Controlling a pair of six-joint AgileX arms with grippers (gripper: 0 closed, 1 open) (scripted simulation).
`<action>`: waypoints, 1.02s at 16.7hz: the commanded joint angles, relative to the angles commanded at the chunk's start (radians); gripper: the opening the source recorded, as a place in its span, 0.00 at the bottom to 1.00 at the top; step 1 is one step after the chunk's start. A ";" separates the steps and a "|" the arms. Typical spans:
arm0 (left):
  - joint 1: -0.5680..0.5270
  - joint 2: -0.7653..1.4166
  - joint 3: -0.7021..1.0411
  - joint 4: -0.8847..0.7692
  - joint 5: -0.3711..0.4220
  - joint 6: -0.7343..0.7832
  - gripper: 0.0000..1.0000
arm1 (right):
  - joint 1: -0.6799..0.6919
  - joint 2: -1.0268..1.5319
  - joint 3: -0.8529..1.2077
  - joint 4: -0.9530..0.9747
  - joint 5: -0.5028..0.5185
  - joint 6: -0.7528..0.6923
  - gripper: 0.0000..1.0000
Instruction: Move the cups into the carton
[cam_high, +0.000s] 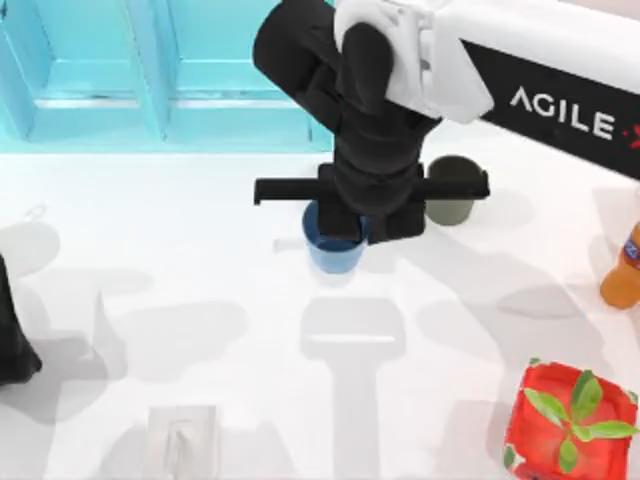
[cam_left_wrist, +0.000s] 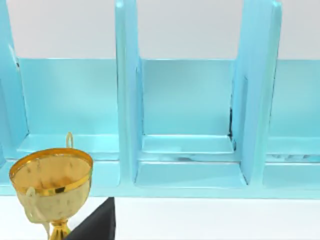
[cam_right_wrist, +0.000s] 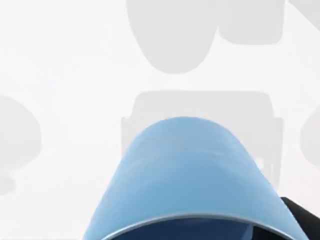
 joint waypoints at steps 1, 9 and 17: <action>0.000 0.000 0.000 0.000 0.000 0.000 1.00 | 0.001 0.000 -0.001 -0.001 0.000 -0.001 0.00; 0.000 0.000 0.000 0.000 0.000 0.000 1.00 | -0.242 -0.177 -0.084 -0.095 -0.088 -0.349 0.00; 0.000 0.000 0.000 0.000 0.000 0.000 1.00 | -1.036 -0.372 -0.322 -0.231 -0.189 -1.058 0.00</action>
